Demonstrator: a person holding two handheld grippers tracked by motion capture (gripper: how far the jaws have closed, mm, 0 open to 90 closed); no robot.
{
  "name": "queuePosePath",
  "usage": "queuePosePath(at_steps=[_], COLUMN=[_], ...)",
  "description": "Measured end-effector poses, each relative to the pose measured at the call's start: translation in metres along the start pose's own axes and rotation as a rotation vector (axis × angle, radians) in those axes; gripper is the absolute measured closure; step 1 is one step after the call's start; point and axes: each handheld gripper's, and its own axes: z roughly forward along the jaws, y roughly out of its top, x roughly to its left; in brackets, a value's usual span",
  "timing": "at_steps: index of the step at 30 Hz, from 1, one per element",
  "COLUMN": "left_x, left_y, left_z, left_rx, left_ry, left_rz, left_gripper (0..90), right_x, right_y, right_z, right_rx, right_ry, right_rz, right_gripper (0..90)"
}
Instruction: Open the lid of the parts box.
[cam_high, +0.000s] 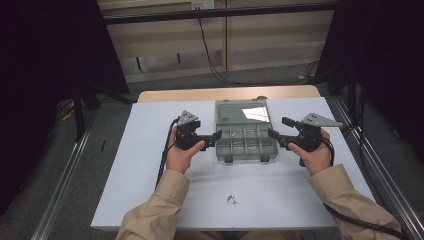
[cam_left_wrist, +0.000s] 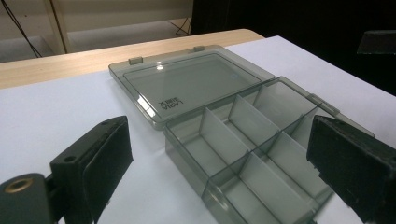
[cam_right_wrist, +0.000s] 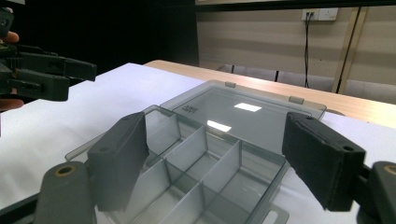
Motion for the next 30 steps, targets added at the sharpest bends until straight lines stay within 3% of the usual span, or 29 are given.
queuePosePath(at_steps=[11, 15, 22, 30], left_x=[-0.002, -0.002, 0.002, 0.008], left_y=[-0.009, -0.016, -0.026, -0.039], left_z=[-0.024, -0.033, -0.045, -0.067], left_rx=[-0.022, -0.035, -0.028, -0.061], left_ry=[-0.035, -0.047, -0.037, -0.031], left_rz=[0.023, 0.006, 0.009, 0.021], left_gripper=[4.2, 3.8, 3.6, 3.7], right_x=[0.007, 0.013, 0.02, 0.031], right_y=[-0.009, -0.012, -0.018, -0.022], right_z=[-0.012, -0.015, -0.016, -0.018], right_rx=[0.009, 0.022, 0.019, 0.031], right_ry=[0.013, 0.03, 0.059, 0.102], right_rz=[-0.009, -0.013, -0.016, -0.037], right_gripper=[18.3, 16.9, 15.6, 15.0])
